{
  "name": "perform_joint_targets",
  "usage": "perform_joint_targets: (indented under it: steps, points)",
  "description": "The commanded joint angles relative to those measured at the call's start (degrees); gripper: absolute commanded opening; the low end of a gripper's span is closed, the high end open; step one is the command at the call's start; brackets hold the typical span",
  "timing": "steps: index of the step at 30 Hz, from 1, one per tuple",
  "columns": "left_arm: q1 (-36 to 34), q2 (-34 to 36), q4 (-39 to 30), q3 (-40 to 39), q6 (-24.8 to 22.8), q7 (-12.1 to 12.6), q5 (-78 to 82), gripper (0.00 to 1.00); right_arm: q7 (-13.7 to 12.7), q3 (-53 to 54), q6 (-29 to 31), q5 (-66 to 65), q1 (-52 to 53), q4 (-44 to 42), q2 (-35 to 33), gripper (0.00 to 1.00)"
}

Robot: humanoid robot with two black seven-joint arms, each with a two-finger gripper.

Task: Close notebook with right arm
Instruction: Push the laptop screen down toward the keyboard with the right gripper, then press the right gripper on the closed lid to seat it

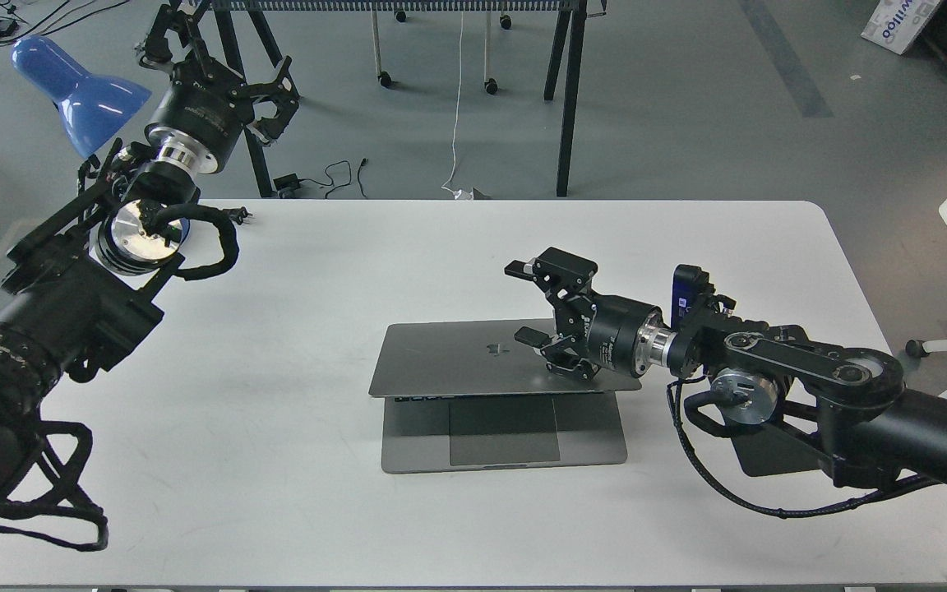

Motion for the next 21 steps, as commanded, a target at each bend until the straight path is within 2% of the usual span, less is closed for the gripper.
perform_joint_targets:
  steps: [1,21]
  points:
    - [0.0,0.0,0.0,0.0,0.0,0.0,0.0,1.0,0.0,-1.4,-0.9,-1.9,-1.5,0.5,0.2,1.0]
    - [0.0,-0.1,-0.1,0.0,0.0,0.0,0.0,1.0,0.0,-1.5,-2.9,-8.5,-7.9,-2.2,1.1,1.0]
